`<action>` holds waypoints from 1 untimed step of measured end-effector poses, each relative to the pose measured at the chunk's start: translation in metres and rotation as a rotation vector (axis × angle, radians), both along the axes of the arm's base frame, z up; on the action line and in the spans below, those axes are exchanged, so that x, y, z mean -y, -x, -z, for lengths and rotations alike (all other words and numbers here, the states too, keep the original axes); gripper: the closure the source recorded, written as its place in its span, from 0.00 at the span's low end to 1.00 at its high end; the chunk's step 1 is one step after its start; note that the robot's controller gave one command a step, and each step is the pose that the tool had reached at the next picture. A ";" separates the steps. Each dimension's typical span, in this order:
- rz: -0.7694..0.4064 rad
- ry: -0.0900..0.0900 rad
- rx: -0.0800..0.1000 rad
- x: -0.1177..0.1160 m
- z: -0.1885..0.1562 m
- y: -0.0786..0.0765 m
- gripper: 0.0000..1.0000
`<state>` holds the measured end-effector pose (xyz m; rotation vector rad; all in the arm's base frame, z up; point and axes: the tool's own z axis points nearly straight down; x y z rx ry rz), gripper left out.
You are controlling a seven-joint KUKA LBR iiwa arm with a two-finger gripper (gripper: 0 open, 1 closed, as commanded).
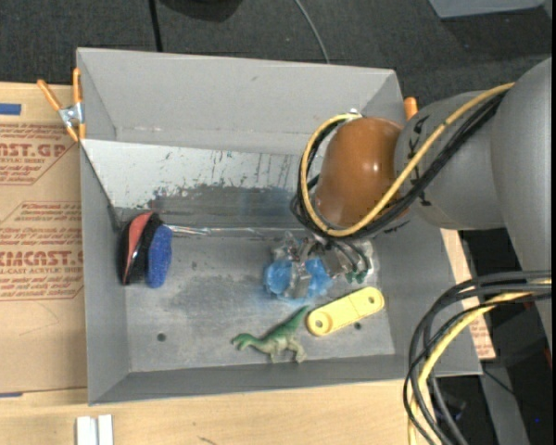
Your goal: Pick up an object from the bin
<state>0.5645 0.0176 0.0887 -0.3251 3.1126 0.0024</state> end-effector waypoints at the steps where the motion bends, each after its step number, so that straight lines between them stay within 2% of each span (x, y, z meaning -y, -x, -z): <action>1: 0.000 0.000 0.000 0.000 0.000 0.000 1.00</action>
Offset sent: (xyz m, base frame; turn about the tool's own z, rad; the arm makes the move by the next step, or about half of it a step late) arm 0.0012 0.0207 0.1099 -0.0123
